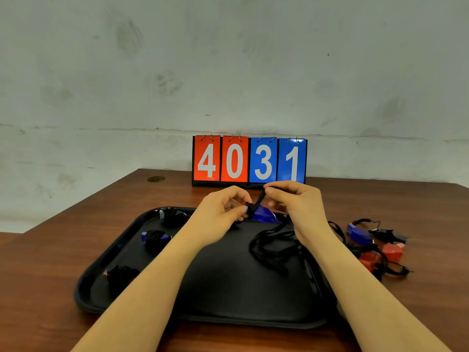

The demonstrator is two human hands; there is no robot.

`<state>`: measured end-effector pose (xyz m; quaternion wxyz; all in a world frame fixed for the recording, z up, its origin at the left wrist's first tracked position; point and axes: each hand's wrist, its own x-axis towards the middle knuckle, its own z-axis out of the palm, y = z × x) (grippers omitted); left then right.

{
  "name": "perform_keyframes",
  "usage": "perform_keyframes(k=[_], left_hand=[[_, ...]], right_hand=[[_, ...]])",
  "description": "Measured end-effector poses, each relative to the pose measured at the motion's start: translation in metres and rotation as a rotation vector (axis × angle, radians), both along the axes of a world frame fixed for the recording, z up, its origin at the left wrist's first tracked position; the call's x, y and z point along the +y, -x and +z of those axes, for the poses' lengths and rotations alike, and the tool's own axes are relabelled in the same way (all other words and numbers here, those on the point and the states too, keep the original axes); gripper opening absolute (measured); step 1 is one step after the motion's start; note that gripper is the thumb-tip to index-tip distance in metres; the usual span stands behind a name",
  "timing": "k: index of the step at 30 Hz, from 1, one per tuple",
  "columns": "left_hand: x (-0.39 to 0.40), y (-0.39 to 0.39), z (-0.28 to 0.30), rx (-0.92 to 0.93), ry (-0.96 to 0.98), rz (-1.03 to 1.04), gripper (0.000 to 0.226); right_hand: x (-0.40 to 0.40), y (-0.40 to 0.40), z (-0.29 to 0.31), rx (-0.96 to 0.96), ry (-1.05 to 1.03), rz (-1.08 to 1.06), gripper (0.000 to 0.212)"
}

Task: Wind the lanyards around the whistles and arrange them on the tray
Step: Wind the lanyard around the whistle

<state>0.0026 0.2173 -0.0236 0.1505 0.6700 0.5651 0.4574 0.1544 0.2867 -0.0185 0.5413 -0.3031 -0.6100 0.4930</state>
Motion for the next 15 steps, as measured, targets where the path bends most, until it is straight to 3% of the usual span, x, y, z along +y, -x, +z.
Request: perform_keyframes(k=[4, 7, 12, 15], left_hand=[[-0.0044, 0.001, 0.0044, -0.15, -0.022, -0.071, 0.022], [-0.0059, 0.0007, 0.0061, -0.334, -0.035, -0.117, 0.021], [-0.0038, 0.0035, 0.0069, -0.693, -0.068, -0.115, 0.018], [-0.0021, 0.0054, 0.0063, -0.776, -0.085, -0.066, 0.017]], right_hand=[[0.0031, -0.0005, 0.0007, 0.079, 0.143, 0.061, 0.008], [0.0021, 0.0009, -0.0001, 0.007, 0.131, 0.069, 0.007], [-0.0011, 0.0047, -0.0033, -0.228, -0.121, 0.09, 0.01], [-0.0056, 0.007, -0.0047, -0.407, -0.338, 0.11, 0.018]])
